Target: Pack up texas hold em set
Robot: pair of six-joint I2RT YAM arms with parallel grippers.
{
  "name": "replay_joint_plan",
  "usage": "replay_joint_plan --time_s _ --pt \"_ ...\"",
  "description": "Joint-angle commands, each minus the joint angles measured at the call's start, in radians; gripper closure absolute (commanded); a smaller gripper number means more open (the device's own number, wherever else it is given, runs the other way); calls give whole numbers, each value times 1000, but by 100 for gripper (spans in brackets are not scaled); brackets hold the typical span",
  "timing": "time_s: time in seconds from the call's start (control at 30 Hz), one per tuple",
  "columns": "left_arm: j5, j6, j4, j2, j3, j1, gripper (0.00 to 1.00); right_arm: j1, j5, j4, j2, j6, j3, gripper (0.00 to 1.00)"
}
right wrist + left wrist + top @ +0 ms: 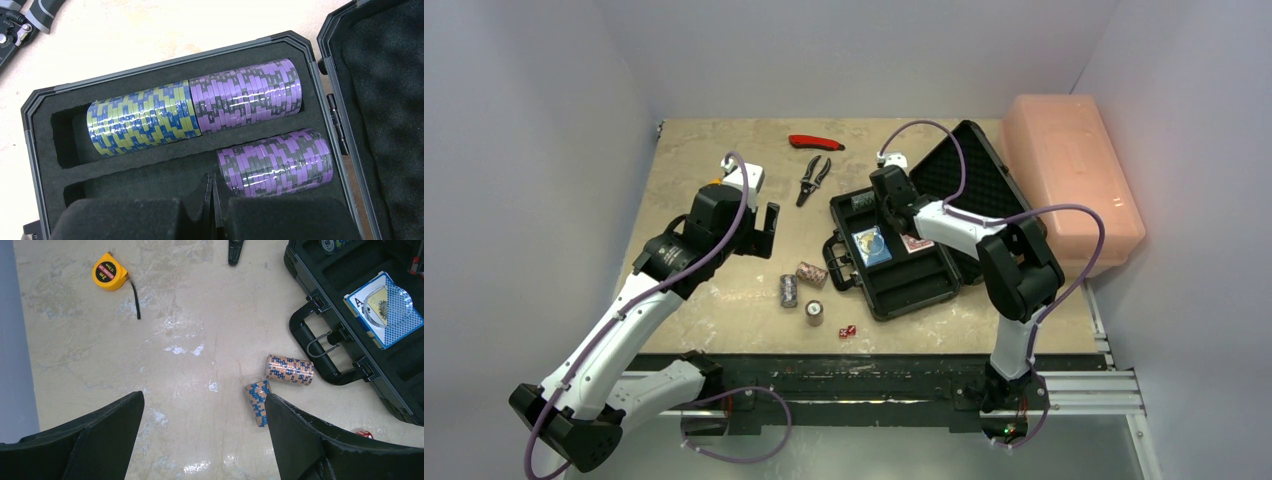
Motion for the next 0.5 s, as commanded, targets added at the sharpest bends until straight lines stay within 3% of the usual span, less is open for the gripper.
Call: replay_joint_plan --time_s 0.0,0.47 --pt "10 12 17 -10 16 7 9 -22 62 -32 -42 -37 30 96" --pt "13 13 17 -7 18 7 9 -22 -109 69 -312 -13 -150 56"
